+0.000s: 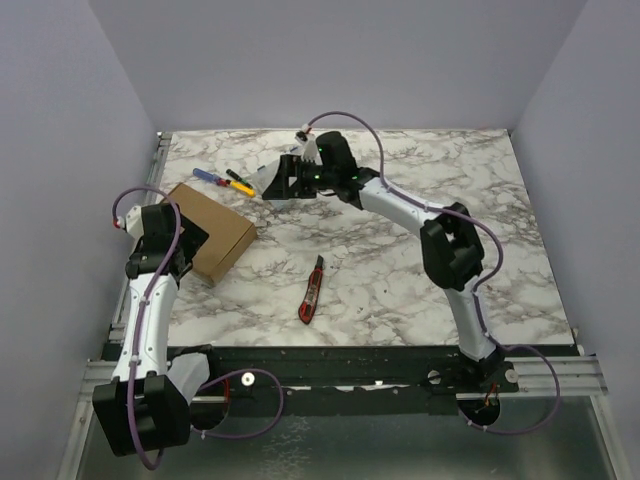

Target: Unpack the express box

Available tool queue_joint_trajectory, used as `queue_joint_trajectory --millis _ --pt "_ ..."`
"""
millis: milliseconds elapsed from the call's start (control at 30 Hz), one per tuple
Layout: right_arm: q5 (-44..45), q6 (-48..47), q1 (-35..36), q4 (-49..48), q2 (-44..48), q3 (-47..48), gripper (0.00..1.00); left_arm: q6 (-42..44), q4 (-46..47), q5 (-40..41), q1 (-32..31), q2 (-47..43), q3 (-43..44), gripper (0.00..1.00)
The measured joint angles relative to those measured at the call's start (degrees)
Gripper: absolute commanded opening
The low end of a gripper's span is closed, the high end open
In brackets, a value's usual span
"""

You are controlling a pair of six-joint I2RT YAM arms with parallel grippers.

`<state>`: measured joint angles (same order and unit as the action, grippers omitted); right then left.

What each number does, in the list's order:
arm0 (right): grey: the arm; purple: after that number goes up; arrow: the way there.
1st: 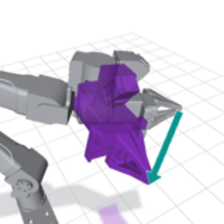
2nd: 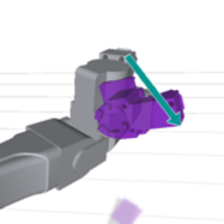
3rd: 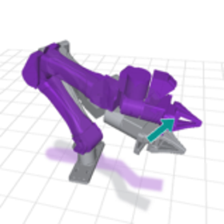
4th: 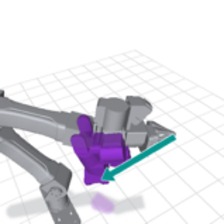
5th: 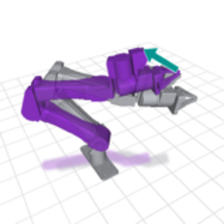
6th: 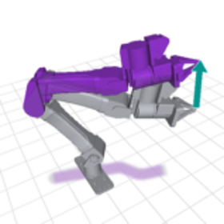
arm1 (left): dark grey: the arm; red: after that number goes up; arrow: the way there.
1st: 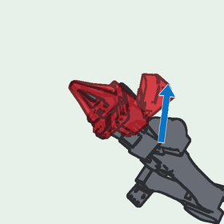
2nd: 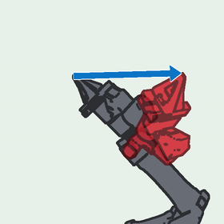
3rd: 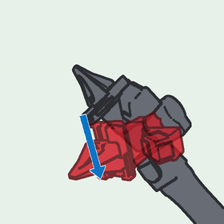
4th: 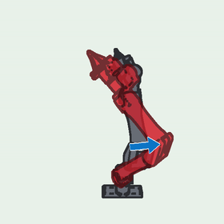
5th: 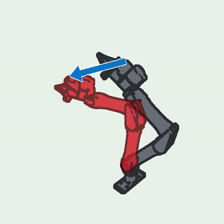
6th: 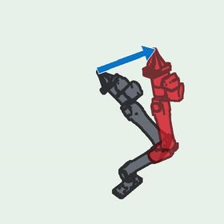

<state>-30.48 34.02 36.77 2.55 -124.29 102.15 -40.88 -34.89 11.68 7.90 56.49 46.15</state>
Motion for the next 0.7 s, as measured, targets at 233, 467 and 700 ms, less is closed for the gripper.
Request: queue_joint_trajectory --millis 233,467,700 --pt "-0.48 -1.55 4.02 3.85 -11.30 13.14 0.85 -6.12 1.73 -2.10 3.13 -0.46 -6.73 0.99" --pt "-0.46 -3.39 4.44 5.66 -18.25 19.98 0.77 -6.58 5.97 -7.21 3.26 -0.46 -10.34 0.99" --pt "-0.48 -4.17 6.69 5.68 -22.84 24.85 0.68 -6.21 8.57 -9.22 3.26 -0.46 -10.71 0.94"
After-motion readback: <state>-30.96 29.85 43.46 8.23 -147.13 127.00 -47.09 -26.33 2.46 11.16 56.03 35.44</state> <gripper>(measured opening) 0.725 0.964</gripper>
